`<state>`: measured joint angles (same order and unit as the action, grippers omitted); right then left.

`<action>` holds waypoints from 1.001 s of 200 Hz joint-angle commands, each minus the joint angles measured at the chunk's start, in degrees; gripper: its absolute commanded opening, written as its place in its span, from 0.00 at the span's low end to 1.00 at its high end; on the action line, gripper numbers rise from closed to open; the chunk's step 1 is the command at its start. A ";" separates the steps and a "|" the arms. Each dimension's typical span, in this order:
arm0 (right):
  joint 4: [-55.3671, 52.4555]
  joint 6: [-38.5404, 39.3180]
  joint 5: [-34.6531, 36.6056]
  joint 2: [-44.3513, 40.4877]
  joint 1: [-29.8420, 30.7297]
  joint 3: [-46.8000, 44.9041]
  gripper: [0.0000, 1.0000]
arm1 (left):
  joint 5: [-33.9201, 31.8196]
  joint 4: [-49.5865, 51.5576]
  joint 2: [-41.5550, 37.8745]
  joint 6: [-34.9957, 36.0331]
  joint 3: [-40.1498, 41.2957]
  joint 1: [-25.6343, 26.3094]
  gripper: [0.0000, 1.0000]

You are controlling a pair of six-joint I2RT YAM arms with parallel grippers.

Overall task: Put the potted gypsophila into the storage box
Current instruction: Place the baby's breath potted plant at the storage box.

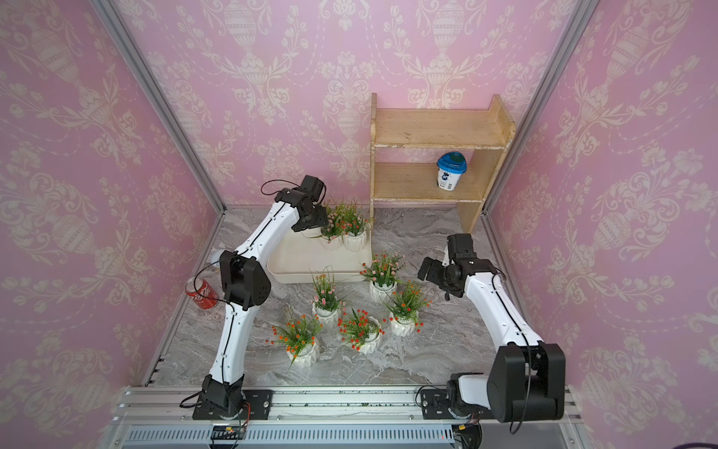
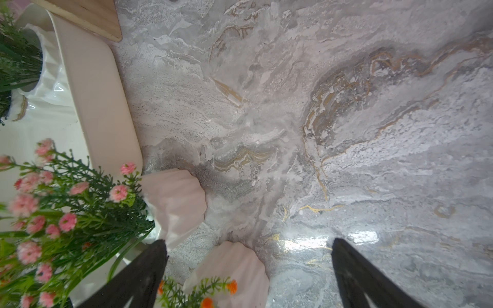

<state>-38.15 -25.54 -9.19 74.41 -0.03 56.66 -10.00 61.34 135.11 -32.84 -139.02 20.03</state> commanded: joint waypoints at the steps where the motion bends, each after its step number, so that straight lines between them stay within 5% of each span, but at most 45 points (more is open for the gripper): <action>1: -2.85 -0.83 0.69 -2.60 -0.49 1.30 0.99 | -3.89 3.55 -6.04 1.04 2.41 -0.07 0.79; 42: -4.79 -1.27 0.64 -5.62 -0.49 1.94 0.99 | -7.53 2.29 -16.04 0.63 13.52 -1.06 0.80; 94: -7.74 -1.97 1.74 -6.23 -0.43 3.30 1.00 | -5.29 -5.75 -41.19 -0.11 41.21 -3.74 0.87; 151: -6.98 -2.10 0.87 -5.41 -0.41 3.54 0.99 | 1.40 4.14 -67.38 -5.36 65.90 -8.14 0.86; 200: -6.59 -2.38 0.05 -4.95 -0.40 3.66 0.99 | 6.05 15.07 -74.39 -6.47 76.41 -8.32 0.85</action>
<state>-44.36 -27.00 -8.45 69.45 -0.03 58.83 -8.25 68.31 61.39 -37.63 -66.57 12.14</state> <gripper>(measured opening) 0.995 0.854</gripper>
